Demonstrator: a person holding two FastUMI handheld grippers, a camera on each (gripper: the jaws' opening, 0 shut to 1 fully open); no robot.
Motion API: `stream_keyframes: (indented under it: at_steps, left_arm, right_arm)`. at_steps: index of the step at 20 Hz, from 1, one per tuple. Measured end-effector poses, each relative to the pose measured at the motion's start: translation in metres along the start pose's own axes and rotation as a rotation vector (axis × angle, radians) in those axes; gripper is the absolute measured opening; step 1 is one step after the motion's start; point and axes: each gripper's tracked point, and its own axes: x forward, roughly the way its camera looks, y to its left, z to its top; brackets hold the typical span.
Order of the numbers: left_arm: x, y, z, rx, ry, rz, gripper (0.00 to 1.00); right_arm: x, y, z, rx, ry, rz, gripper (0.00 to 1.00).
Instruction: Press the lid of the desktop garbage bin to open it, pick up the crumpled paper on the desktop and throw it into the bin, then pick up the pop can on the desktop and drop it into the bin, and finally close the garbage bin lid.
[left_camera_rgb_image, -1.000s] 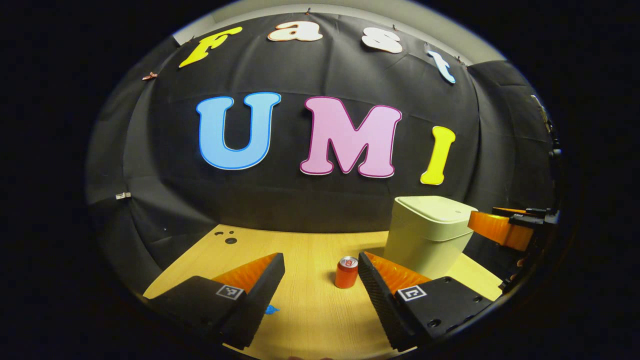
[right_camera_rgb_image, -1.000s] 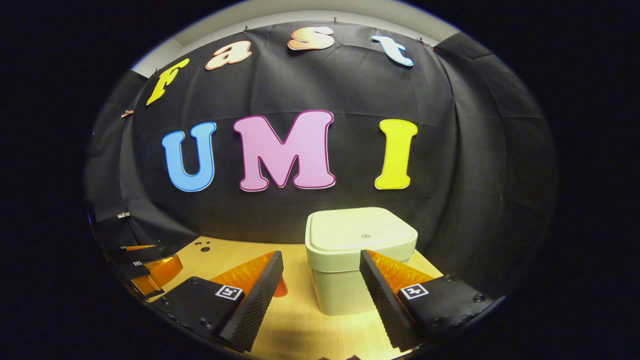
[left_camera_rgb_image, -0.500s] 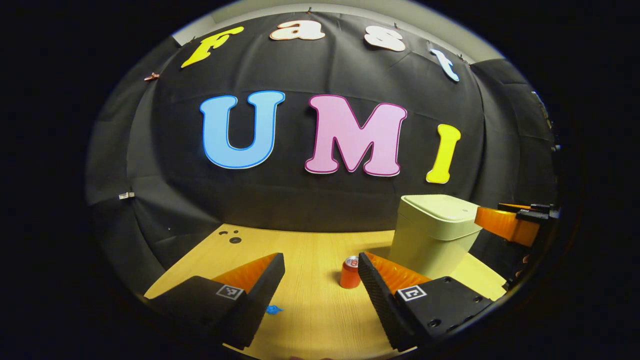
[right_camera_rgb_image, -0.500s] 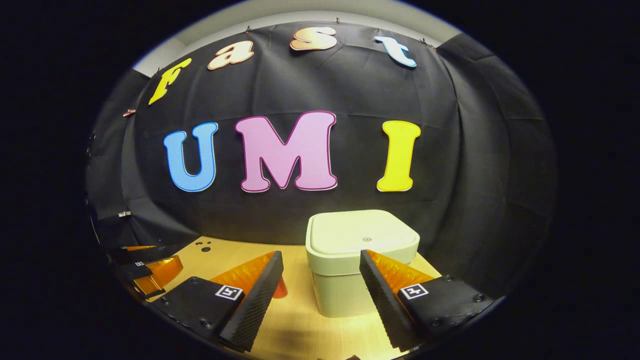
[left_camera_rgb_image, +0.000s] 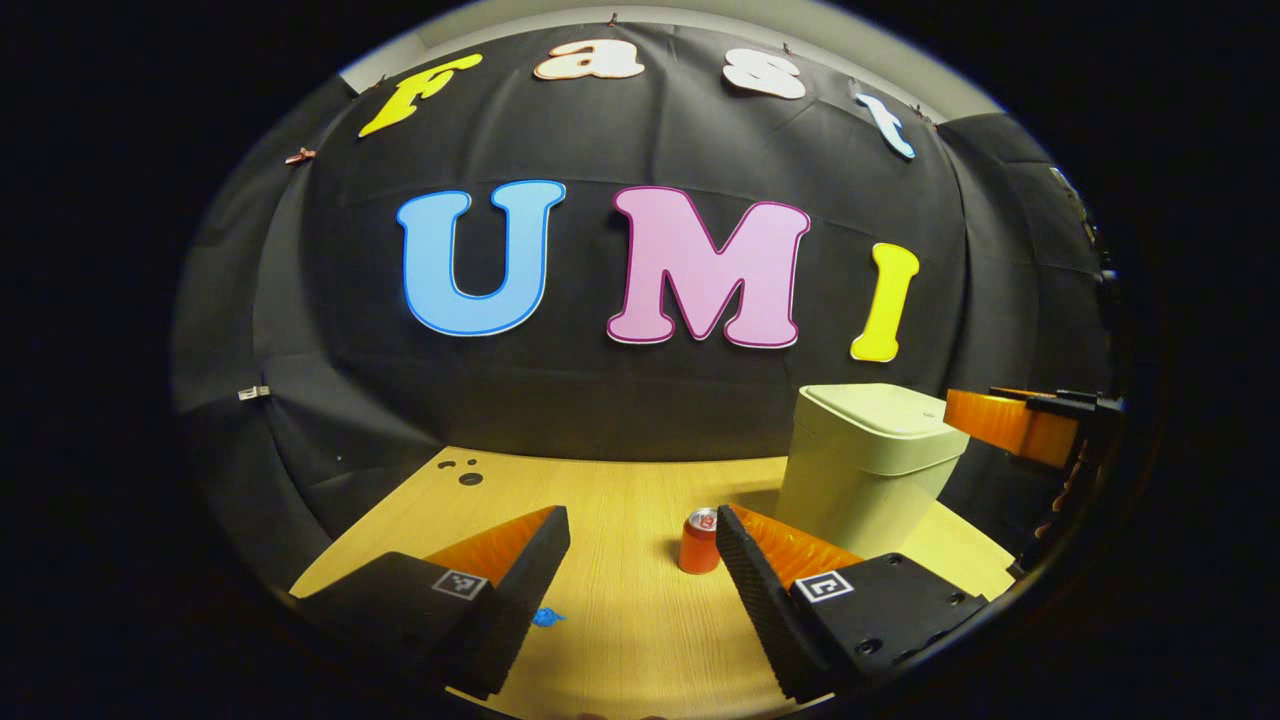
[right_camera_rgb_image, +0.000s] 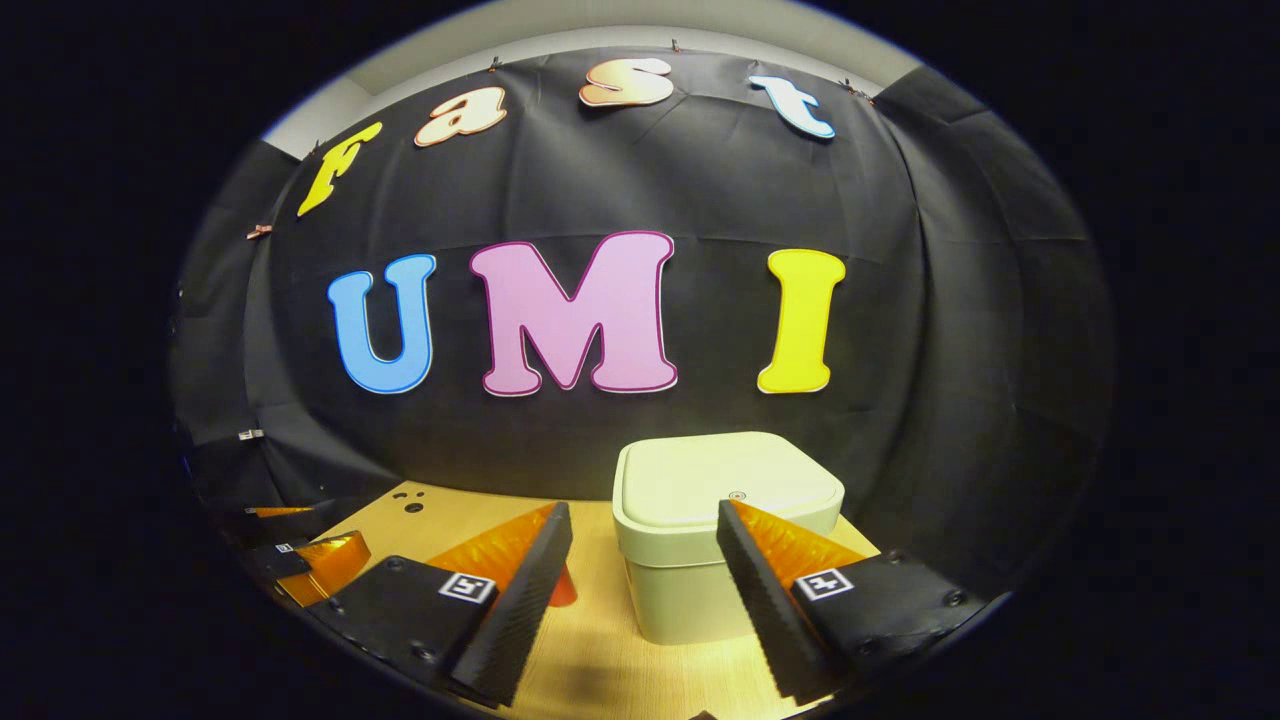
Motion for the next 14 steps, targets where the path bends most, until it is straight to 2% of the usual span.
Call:
stream_keyframes:
  at_steps: [1,2,5,7,11,12,13,14]
  left_arm:
    - [0.0,0.0,-0.001,0.003,-0.001,0.0,0.96]
    - [0.0,-0.001,0.0,0.006,-0.003,0.0,0.96]
    - [0.0,0.002,-0.001,0.007,-0.005,0.006,0.96]
    - [0.001,0.004,0.0,0.006,-0.004,0.012,0.96]
    - [0.003,0.004,0.0,0.009,0.0,0.024,0.96]
    - [0.004,0.004,0.001,0.009,-0.002,0.023,0.96]
    - [0.005,0.003,0.0,0.008,-0.003,0.024,0.96]
    - [0.005,0.003,0.001,0.009,-0.003,0.024,0.96]
  right_arm:
    - [0.0,0.0,0.003,-0.008,-0.011,0.002,0.87]
    - [0.001,0.001,0.005,-0.02,-0.019,0.003,0.75]
    - [0.003,0.004,0.011,-0.06,-0.041,0.016,0.7]
    - [0.003,0.008,0.015,-0.081,-0.05,0.031,0.55]
    - [0.005,0.015,0.011,-0.114,-0.027,0.053,0.42]
    - [0.005,0.01,0.013,-0.119,-0.027,0.043,0.29]
    - [0.006,0.01,0.014,-0.118,-0.03,0.044,0.24]
    - [0.006,0.012,0.013,-0.117,-0.031,0.051,0.13]
